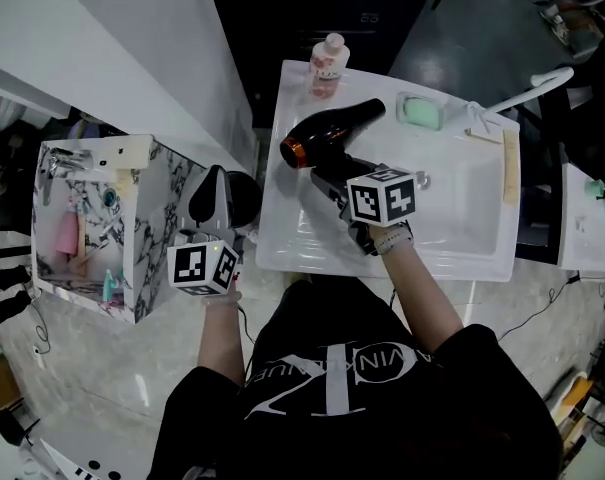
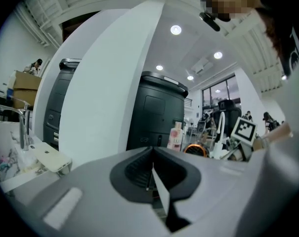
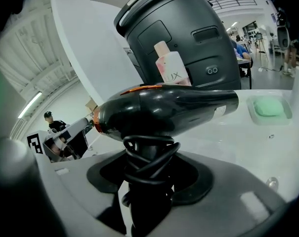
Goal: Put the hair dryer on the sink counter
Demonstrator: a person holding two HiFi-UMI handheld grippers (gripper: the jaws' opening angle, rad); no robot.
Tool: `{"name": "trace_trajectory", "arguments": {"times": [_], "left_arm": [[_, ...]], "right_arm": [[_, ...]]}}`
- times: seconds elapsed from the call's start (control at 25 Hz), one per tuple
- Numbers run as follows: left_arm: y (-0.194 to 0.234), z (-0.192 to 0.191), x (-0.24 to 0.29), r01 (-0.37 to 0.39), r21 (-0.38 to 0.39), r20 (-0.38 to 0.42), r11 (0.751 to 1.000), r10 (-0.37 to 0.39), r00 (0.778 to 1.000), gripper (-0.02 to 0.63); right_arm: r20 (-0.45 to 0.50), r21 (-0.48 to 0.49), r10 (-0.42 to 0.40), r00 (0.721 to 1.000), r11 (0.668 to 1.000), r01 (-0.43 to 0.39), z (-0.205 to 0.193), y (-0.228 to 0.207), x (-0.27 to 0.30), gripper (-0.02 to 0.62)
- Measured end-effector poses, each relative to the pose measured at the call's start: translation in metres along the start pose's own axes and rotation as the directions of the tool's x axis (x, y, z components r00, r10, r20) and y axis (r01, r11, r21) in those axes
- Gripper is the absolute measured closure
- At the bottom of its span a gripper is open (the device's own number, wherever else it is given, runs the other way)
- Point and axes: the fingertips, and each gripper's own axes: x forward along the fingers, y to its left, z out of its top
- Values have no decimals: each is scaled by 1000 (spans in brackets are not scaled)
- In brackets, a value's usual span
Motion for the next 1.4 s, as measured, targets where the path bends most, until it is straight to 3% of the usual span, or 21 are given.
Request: {"name": "trace_trajectory", "arguments": {"times": [0.72, 1.04, 1.2, 1.4], "left_arm": [[5, -24, 34, -10, -23, -83, 1000, 8, 997, 606], [11, -30, 38, -21, -20, -89, 1000, 19, 996, 606], [6, -33, 43, 1, -61, -92, 998, -7, 996, 606], [2, -35, 46, 15, -69, -97, 997, -22, 995, 606]], "right_arm": [[-47, -40, -191, 980, 981, 190, 11, -43, 65, 336], [-49, -28, -215, 975, 976, 214, 14, -45, 77, 335], [-39, -8, -218, 975, 976, 218, 16, -47, 80, 333], [-17, 41, -134, 991, 990, 135, 17, -44, 82, 312]]}}
